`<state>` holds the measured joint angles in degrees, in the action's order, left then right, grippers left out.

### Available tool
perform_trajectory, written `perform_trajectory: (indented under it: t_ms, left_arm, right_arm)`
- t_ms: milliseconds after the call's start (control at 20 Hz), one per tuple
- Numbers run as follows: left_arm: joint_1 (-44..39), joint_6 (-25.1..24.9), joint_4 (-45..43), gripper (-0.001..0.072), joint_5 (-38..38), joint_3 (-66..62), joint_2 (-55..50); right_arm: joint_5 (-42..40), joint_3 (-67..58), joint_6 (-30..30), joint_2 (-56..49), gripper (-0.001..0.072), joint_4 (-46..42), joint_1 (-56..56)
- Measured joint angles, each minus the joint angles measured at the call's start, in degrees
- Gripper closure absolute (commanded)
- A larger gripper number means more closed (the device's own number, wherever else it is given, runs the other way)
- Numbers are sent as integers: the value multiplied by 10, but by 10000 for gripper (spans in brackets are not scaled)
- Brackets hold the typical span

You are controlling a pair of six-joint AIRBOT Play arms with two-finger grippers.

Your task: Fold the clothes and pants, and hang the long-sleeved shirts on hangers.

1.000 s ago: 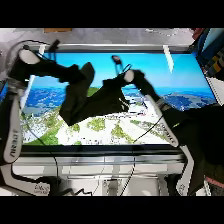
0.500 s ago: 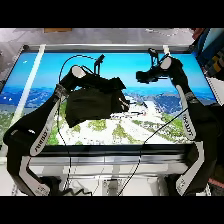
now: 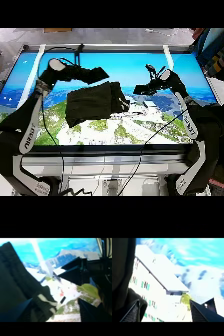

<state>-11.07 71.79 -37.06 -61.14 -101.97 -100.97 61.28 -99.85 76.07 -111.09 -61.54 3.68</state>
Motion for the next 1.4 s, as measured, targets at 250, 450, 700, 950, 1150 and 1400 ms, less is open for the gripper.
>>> perform_trajectory:
  t_ms: [250, 450, 700, 950, 1150, 1400]
  left_arm:
    - [68, -2, -36, 237, -57, 0, 7]
    - [91, -5, -45, 237, -75, 0, 21]
    - [96, -15, -48, 237, -79, 0, 44]
    - [97, -28, -49, 236, -81, 0, 83]
    - [101, -39, -49, 236, -82, 0, 124]
    - [109, -45, -49, 236, -82, 0, 162]
  right_arm:
    - [-30, 13, -6, 2, 68, 112, 14]
    - [-41, 16, -37, 2, 130, 189, 65]
    - [-87, 16, -40, -2, 161, 187, 140]
    - [-83, 16, -24, -19, 530, 168, 189]
    - [-82, -7, -21, -19, 686, 162, 200]
    - [-50, -108, -19, -4, 686, 104, 183]
